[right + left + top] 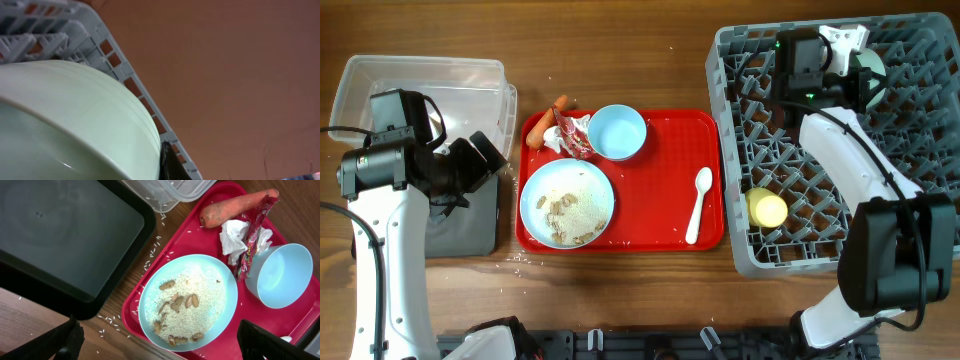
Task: Sort waste into correct bins and load items into the dishwasher rack
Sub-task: 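Grasp the green bowl with the right gripper and lift it, then place the green bowl into the dish rack with the right gripper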
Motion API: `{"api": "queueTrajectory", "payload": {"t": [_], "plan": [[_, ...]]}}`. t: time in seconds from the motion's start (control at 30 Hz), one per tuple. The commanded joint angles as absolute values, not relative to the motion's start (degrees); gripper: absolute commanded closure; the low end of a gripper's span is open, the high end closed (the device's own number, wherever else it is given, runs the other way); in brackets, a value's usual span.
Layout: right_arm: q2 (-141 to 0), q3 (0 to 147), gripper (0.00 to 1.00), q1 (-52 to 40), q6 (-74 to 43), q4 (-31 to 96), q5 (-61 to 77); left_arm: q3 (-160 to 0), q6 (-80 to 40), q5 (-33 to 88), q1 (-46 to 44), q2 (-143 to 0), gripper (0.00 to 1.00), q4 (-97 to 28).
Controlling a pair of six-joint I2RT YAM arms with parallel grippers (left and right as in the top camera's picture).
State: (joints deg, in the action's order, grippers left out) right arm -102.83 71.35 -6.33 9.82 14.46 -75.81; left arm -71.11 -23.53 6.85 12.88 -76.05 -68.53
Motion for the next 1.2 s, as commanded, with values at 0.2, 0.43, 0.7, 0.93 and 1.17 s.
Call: {"api": "queueTrajectory", "payload": {"t": [0.2,0.43,0.7,0.93,1.17], "plan": [[-105.25,71.66,0.96,-6.92,-0.36,26.46,-58.00,-71.59,-24.47,6.33,13.15,-75.40,0.00,-68.38],[-102.32,71.70,0.96,-6.94,-10.87,37.32,-43.99,-71.59,-24.47,6.33,13.15,-75.40,0.00,-68.38],[-95.02,71.70,0.80,-6.94,-22.41,49.25,-35.14,-71.59,-24.47,6.33,13.15,-75.40,0.00,-68.38],[-85.36,71.70,0.60,-6.96,-22.98,52.12,-17.76,-71.59,-24.47,6.33,13.15,-75.40,0.00,-68.38],[-75.75,71.70,0.55,-19.75,-16.49,48.34,-1.52,-71.59,-24.47,6.33,13.15,-75.40,0.00,-68.38]]}}
